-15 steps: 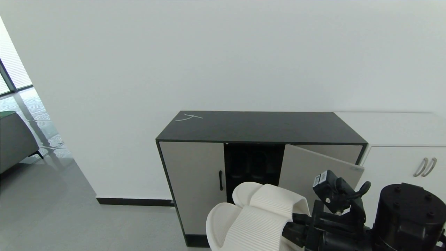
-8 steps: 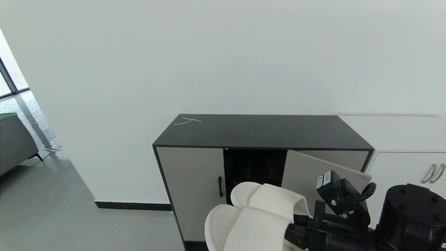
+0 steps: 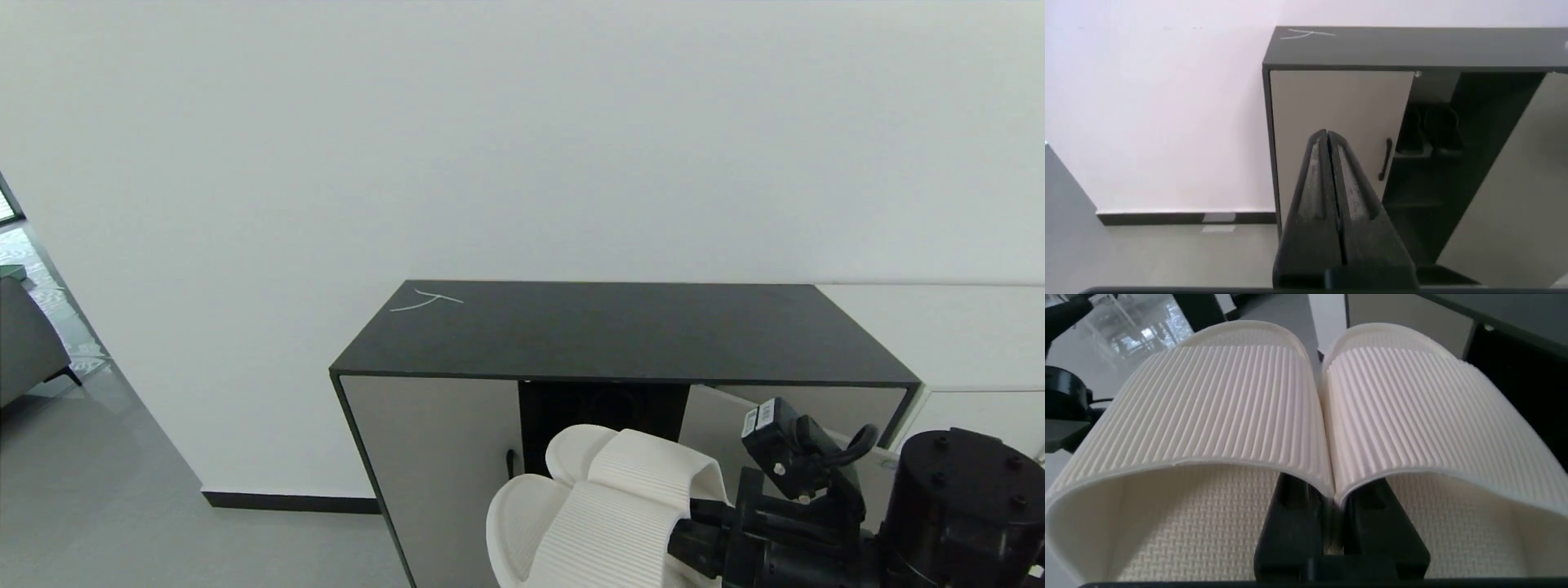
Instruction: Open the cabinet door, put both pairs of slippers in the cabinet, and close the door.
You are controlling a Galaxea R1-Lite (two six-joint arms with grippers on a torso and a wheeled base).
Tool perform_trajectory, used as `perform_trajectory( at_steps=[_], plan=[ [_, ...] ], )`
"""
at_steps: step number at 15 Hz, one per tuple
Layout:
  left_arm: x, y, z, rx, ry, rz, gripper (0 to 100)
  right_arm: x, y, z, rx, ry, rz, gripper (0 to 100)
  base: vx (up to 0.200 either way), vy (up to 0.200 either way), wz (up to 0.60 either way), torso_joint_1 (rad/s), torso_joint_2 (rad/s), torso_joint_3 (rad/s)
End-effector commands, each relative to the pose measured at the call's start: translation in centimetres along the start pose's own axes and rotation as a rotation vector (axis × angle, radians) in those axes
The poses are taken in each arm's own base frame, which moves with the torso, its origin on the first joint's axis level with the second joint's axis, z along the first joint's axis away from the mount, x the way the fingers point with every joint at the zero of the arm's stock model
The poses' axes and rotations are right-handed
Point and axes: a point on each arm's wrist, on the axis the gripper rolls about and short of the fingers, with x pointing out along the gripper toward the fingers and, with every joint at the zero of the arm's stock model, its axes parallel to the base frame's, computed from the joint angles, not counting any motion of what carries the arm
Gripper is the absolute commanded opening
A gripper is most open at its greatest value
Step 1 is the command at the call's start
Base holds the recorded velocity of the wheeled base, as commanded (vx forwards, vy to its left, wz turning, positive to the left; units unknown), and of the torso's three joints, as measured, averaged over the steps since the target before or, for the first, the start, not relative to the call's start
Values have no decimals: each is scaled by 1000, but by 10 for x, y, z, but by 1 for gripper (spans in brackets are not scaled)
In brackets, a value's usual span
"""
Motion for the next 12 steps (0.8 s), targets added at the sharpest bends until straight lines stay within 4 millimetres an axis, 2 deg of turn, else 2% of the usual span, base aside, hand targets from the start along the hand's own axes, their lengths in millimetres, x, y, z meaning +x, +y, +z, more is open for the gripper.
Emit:
perform_trajectory(
  at_steps=[1,7,9,12],
  plan=[
    [0,0,0,1,1,1,0,0,0,0,0,2,2,0,0,200,0,-12,12,7],
    [0,0,0,0,-1,1,0,1,0,-1,1,5,2,0,0,200,0,3,0,5],
    [0,0,0,-2,-1,1,0,1,0,-1,1,7,3,0,0,0,0,0,0,0],
    [0,0,0,-2,-1,1,0,1,-1,-2,2,9,1,0,0,0,0,-137,281,149]
  ],
)
